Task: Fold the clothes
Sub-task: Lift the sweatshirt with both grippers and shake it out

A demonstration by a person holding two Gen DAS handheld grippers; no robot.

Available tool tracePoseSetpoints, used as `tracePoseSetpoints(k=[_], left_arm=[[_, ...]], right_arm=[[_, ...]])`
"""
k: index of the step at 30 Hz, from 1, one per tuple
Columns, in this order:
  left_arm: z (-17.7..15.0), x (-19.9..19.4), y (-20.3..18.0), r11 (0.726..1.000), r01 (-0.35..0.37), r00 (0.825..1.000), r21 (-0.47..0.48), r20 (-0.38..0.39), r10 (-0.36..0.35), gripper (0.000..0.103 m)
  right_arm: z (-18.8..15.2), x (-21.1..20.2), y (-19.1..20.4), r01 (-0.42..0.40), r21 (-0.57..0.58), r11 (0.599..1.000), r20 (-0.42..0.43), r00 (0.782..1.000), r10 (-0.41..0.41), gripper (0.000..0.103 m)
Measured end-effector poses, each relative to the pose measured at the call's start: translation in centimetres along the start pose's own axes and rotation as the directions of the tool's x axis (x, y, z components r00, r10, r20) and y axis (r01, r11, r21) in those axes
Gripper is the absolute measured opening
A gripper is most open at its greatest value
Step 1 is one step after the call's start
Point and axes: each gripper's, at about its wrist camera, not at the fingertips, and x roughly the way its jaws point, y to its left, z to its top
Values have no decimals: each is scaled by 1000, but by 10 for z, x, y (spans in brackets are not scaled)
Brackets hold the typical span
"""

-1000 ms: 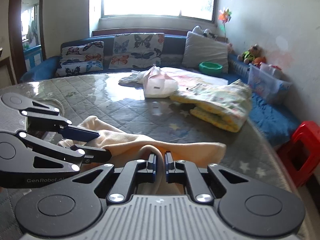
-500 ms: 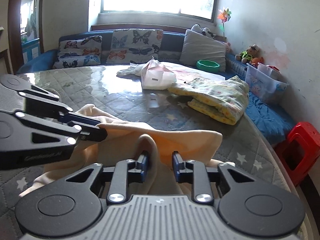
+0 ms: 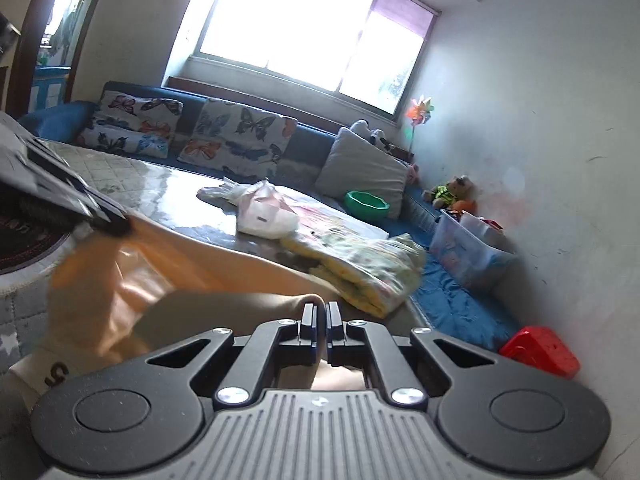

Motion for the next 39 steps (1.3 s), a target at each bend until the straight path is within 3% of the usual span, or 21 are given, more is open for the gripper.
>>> tracePoseSetpoints(k=[6, 9, 13, 15, 17, 22, 27, 31, 32, 36, 39], left_arm=[[-19, -54, 40, 994, -64, 998, -91, 21, 66, 9], [-35, -85, 53, 986, -111, 993, -128, 20, 114, 9], [-63, -124, 70, 966, -187, 982, -178, -25, 186, 9], [-80, -144, 80, 953, -233, 972, -193, -64, 224, 9], [-97, -162, 92, 941, -274, 960, -199, -120, 254, 10], [-130, -199, 126, 925, -295, 945, -241, -215, 246, 21], [-127, -220, 148, 911, -320, 942, -259, -193, 275, 34], [-111, -210, 167, 902, -349, 935, -254, -164, 316, 38], [-107, -200, 170, 909, -337, 939, -247, -165, 303, 42], [-95, -145, 180, 936, -285, 948, -206, -205, 243, 46], [-94, -104, 185, 949, -266, 944, -171, -245, 221, 54]], right_arm=[[-16, -30, -11, -29, 2, 1000, -84, 996, 29, 3], [-29, -38, -8, -104, 23, 994, -137, 985, 106, 3], [-34, -36, 18, -224, 3, 974, -194, 956, 221, 9], [-28, -37, 29, -295, 5, 955, -199, 936, 290, 27], [-18, -40, 35, -370, 15, 929, -193, 910, 366, 34], [19, -41, 31, -493, 80, 866, -141, 855, 499, 36], [54, 4, 40, -524, 98, 846, -126, 837, 532, 36], [66, 63, 63, -540, 155, 827, -179, 808, 561, 36], [66, 80, 71, -555, 179, 812, -203, 787, 582, 36], [57, 115, 85, -562, 236, 793, -265, 748, 609, 37], [50, 126, 88, -572, 273, 774, -291, 718, 633, 38]])
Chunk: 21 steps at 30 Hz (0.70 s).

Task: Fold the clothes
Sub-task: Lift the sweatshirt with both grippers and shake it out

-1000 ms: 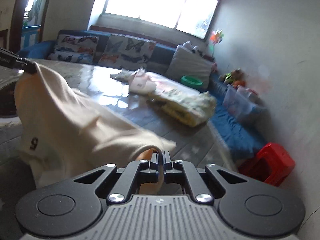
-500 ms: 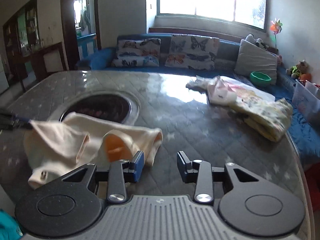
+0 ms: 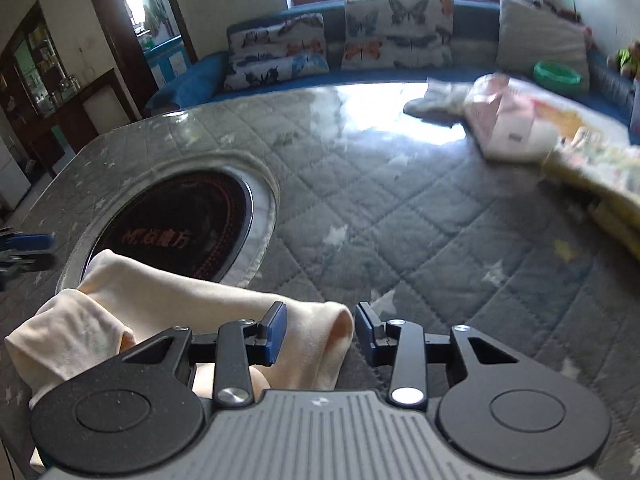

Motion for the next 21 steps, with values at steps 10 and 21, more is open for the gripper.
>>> tracePoseSetpoints(k=[10, 21], left_arm=[[-2, 46, -6, 994, 108, 992, 7, -65, -108, 21], [-37, -76, -12, 956, 258, 937, 142, 204, -283, 14]], right_arm=[[0, 12, 0, -26, 4, 1000, -26, 999, 27, 25], [-27, -70, 39, -100, -256, 961, 191, 970, 152, 13]])
